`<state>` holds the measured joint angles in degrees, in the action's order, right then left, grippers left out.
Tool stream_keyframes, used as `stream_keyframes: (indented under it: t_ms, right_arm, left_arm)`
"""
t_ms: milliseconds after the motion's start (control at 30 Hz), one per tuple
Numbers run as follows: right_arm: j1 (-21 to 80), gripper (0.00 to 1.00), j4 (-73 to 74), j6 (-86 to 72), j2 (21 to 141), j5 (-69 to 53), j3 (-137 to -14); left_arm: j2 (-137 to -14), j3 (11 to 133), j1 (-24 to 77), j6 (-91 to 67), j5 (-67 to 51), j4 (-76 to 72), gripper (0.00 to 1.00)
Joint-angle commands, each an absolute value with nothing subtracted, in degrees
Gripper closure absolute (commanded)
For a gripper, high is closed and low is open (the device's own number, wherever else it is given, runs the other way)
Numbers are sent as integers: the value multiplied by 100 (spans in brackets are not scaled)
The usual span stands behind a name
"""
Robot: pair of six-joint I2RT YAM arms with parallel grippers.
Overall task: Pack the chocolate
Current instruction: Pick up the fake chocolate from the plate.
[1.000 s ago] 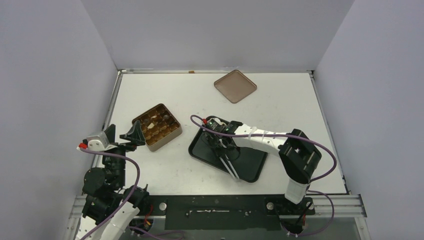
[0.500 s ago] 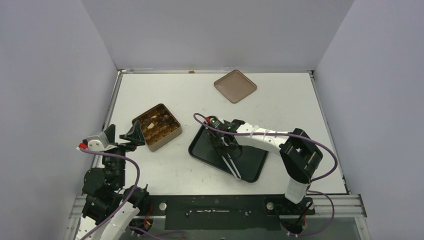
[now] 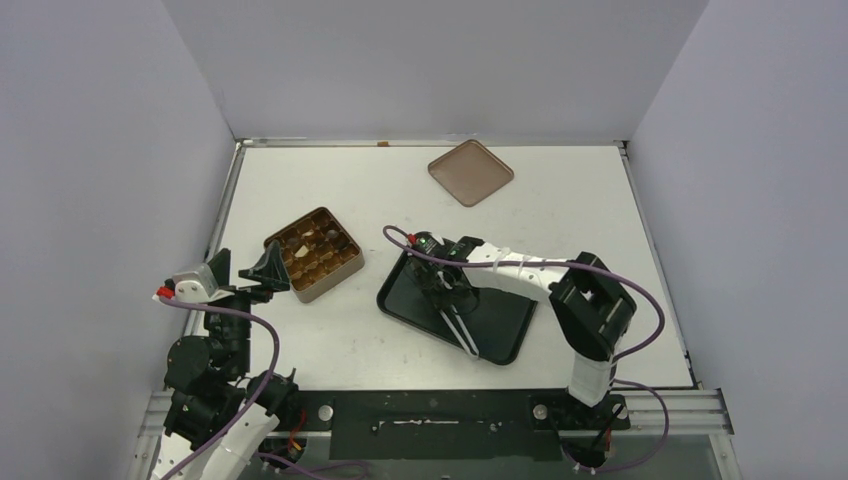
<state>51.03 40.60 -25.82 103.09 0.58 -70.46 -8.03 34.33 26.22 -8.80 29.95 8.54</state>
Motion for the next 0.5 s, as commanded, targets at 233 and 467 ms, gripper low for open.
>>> stream_keyframes:
  t_ms: [233, 467]
  right_arm:
    - [5098, 74, 3926, -2501, 10217, 63, -7365]
    - [5206, 83, 3963, -2641, 9700, 169, -7269]
  left_arm:
    - [-777, 3471, 2646, -905, 2971, 739, 3]
    - [-759, 3467, 2646, -905, 2972, 752, 2]
